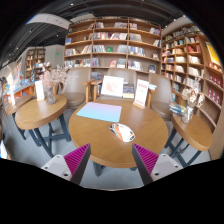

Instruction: Arrange mouse

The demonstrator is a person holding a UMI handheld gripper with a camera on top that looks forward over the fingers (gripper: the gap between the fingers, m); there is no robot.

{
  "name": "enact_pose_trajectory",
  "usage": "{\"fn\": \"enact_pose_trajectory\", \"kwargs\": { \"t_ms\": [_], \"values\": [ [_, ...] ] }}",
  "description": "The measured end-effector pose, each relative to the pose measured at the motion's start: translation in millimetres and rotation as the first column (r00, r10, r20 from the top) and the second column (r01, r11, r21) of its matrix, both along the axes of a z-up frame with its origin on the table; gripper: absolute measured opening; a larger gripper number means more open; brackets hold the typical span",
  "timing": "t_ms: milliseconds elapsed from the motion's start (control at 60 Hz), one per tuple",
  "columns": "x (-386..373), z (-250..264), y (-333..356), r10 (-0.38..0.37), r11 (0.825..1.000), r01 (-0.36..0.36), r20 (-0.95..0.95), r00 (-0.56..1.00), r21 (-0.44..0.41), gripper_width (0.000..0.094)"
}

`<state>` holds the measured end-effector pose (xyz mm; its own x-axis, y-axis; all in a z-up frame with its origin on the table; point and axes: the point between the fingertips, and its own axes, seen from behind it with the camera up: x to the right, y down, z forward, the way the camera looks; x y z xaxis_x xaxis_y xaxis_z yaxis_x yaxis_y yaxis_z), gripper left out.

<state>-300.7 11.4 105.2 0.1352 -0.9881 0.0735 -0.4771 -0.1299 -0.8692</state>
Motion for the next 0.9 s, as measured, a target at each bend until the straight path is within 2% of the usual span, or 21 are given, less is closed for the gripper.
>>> {"fn": "enact_pose_trajectory", "kwargs": {
  "t_ms": [367, 667, 900],
  "values": [
    [45, -40, -38, -0.128, 0.991, 0.129, -0.031, 0.991, 0.023, 0.086],
    [96, -74, -47, -0.181, 0.982, 0.183, -0.061, 0.982, 0.04, 0.0858],
    [144, -106, -45, -0.182, 0.981, 0.188, -0.108, 0.977, 0.052, 0.0855]
  ]
}}
